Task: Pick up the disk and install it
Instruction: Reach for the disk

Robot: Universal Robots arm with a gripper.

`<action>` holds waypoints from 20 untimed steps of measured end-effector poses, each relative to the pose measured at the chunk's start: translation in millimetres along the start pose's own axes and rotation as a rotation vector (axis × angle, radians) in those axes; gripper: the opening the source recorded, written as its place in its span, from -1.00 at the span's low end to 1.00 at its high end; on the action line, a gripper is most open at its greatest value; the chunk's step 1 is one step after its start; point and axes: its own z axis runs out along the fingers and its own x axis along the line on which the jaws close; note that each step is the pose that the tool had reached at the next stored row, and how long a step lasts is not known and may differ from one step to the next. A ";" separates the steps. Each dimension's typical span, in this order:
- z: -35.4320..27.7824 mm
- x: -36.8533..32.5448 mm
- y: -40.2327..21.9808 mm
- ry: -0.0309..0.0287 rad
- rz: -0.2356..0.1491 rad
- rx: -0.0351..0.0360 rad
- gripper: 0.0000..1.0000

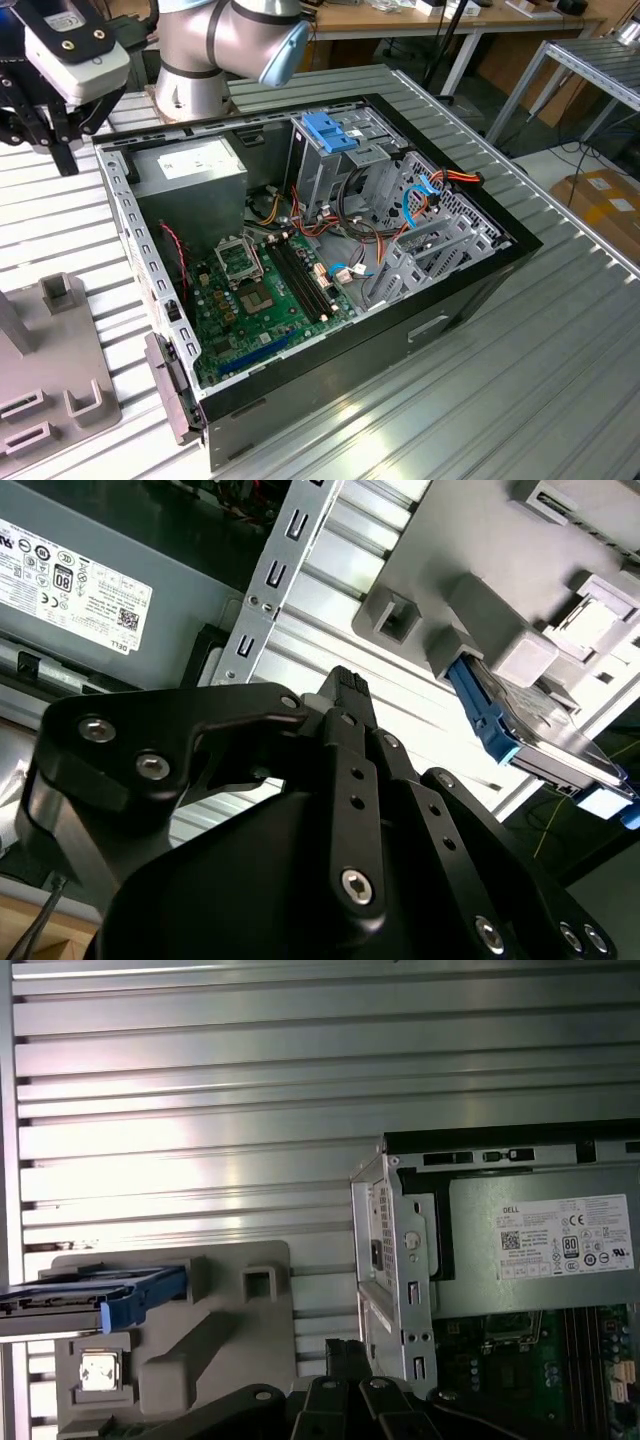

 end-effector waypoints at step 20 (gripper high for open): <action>0.3 18.9 -1.5 0.0013 0.000 0.0001 -0.79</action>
